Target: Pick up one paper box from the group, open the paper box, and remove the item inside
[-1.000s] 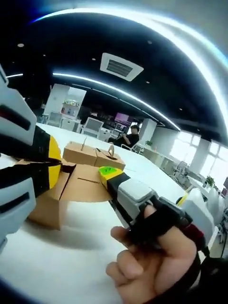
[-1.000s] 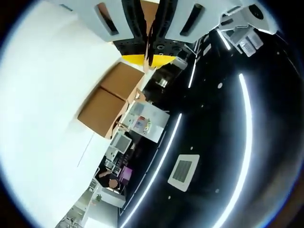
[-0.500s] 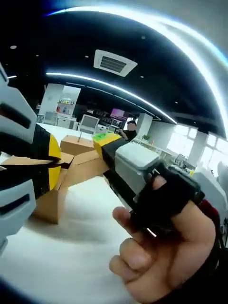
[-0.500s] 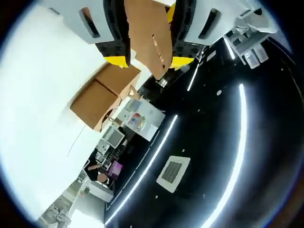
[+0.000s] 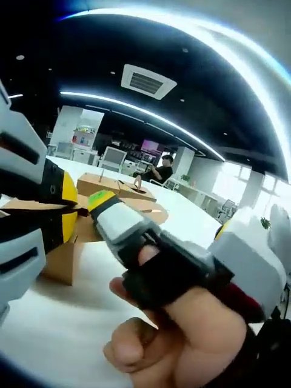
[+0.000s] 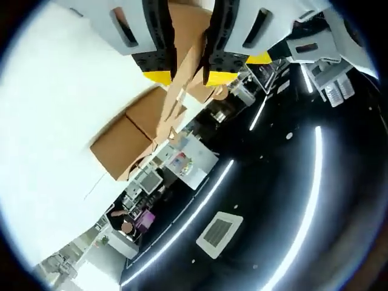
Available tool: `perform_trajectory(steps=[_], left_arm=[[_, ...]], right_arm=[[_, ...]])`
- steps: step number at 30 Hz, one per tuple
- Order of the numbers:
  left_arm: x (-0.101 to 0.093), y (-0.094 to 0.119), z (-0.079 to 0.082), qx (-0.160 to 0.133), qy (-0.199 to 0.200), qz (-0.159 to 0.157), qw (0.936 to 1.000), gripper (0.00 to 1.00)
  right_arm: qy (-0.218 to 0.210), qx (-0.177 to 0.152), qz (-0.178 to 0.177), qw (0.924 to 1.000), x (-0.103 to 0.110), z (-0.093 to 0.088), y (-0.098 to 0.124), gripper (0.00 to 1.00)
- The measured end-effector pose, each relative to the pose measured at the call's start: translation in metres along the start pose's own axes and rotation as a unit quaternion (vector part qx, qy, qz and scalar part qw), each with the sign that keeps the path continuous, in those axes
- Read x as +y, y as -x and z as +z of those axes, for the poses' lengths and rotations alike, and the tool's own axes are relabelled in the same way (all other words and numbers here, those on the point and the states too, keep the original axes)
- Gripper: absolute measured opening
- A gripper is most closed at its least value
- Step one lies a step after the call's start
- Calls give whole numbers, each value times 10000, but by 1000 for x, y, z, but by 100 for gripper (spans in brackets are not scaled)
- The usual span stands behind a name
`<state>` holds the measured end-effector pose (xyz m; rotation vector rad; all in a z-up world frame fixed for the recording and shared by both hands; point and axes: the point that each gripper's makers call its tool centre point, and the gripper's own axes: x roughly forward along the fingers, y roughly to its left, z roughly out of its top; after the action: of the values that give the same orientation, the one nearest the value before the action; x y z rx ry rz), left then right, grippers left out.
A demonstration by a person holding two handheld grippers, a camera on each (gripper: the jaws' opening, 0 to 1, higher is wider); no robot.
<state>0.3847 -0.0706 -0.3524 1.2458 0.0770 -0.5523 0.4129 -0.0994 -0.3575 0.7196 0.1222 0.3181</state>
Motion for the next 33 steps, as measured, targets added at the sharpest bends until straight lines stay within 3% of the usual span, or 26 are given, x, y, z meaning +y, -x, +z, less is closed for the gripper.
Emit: perform_trajectory(steps=[2,11,33], left_arm=[[0,0,0,-10,26,3,10000,6],[0,0,0,-47,99,4,9999,6],[28,15,1,-87,198,320,9993,5]], right_arm=[[327,33,-38,9995,1,-1,0,15],[565,95,-22,9984,4,0,0,10],[516,143,45,9986,2,1,-2,9]])
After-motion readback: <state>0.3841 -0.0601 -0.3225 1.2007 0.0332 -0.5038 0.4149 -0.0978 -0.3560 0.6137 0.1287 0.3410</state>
